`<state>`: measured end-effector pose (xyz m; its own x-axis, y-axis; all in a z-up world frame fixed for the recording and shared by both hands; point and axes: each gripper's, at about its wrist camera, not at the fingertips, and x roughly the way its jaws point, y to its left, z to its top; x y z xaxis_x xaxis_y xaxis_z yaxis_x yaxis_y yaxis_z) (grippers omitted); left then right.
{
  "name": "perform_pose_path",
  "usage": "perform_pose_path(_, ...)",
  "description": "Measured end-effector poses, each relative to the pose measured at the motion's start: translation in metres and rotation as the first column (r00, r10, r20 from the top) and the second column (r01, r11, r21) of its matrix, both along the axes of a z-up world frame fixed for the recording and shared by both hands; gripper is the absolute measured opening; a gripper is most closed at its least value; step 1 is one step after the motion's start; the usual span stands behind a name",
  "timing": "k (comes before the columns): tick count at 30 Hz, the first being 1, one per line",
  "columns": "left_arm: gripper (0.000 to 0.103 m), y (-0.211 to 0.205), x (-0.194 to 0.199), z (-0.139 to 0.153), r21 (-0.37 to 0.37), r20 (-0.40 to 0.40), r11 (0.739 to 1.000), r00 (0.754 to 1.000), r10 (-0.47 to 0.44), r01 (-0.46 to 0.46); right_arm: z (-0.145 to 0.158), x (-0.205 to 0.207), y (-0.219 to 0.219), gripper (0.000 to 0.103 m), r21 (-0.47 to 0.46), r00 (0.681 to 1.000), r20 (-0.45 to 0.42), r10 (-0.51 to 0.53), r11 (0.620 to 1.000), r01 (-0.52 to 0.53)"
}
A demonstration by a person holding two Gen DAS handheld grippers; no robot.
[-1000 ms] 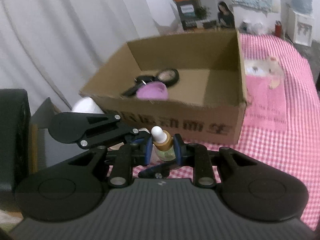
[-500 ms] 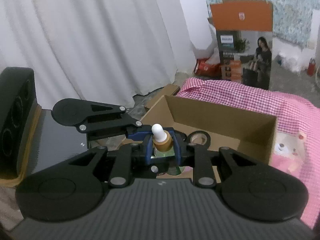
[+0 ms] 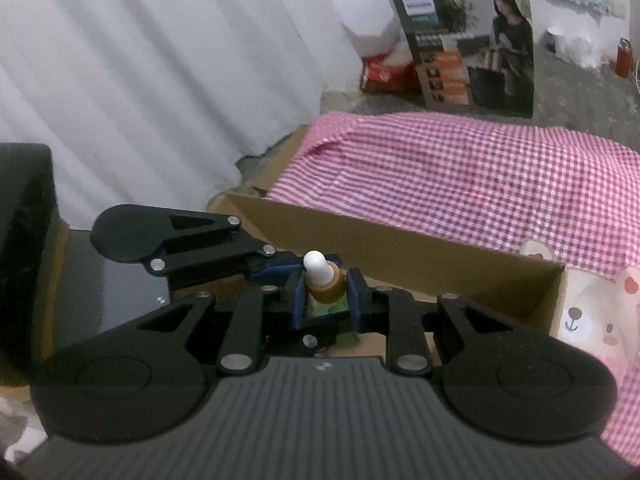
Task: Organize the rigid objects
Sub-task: 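Lift the dropper bottle with the right tool and carry it into the box, then open the right tool to set the dropper bottle in the box, then withdraw the right tool and move it to the white cylindrical container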
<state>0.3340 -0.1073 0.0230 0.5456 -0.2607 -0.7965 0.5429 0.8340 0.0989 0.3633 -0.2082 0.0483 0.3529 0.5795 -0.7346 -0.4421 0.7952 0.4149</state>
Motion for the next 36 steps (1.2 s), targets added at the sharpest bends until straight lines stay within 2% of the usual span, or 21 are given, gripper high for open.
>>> perform_pose_path(7, 0.036, -0.003, 0.021, -0.024, 0.026, -0.065, 1.000, 0.998, -0.007, 0.009, -0.043, 0.026, 0.005, 0.021, -0.046, 0.998, -0.057, -0.011, 0.999, 0.009)
perform_pose_path(12, 0.046, 0.001, 0.025, -0.027, 0.015, -0.079, 1.000, 0.997, 0.003, -0.001, -0.053, 0.034, 0.011, 0.024, -0.054, 0.998, -0.060, -0.008, 0.999, 0.005)
perform_pose_path(14, 0.051, 0.001, 0.024, -0.024, 0.008, -0.085, 1.000, 0.996, 0.003, -0.002, -0.050, 0.032, 0.012, 0.031, -0.060, 0.998, -0.060, -0.016, 0.998, 0.012)
perform_pose_path(15, 0.058, 0.001, 0.023, -0.022, 0.005, -0.084, 1.000, 0.996, 0.001, -0.001, -0.049, 0.032, 0.012, 0.035, -0.063, 0.998, -0.060, -0.020, 0.998, 0.016)
perform_pose_path(16, 0.062, 0.002, 0.021, -0.020, 0.002, -0.083, 1.000, 0.997, -0.001, 0.002, -0.047, 0.030, 0.010, 0.046, -0.063, 0.998, -0.056, -0.026, 0.998, 0.022)
perform_pose_path(17, 0.068, 0.003, 0.018, -0.016, -0.002, -0.077, 1.000, 0.997, -0.002, 0.001, -0.044, 0.028, 0.009, 0.052, -0.060, 0.998, -0.051, -0.031, 0.998, 0.028)
perform_pose_path(20, 0.076, 0.005, 0.008, -0.004, -0.010, -0.059, 1.000, 0.998, -0.002, 0.002, -0.030, 0.018, 0.004, 0.057, -0.053, 0.999, -0.019, -0.046, 0.998, 0.045)
perform_pose_path(25, 0.078, 0.020, -0.017, 0.027, -0.034, -0.012, 0.999, 1.000, 0.015, -0.016, 0.010, -0.018, -0.017, 0.069, 0.017, 0.993, 0.055, -0.106, 0.994, 0.106)
perform_pose_path(27, 0.083, 0.028, -0.030, 0.040, -0.045, 0.011, 0.999, 1.000, 0.023, -0.023, 0.028, -0.040, -0.029, 0.072, 0.042, 0.986, 0.091, -0.138, 0.990, 0.135)
perform_pose_path(31, 0.087, 0.051, -0.068, 0.069, -0.086, 0.076, 0.996, 0.996, 0.041, -0.034, 0.059, -0.097, -0.048, 0.076, 0.109, 0.970, 0.157, -0.186, 0.979, 0.171)
perform_pose_path(36, 0.089, 0.083, -0.126, 0.093, -0.123, 0.146, 0.989, 0.984, 0.098, -0.080, 0.074, -0.168, -0.059, 0.078, 0.173, 0.957, 0.189, -0.222, 0.966, 0.190)
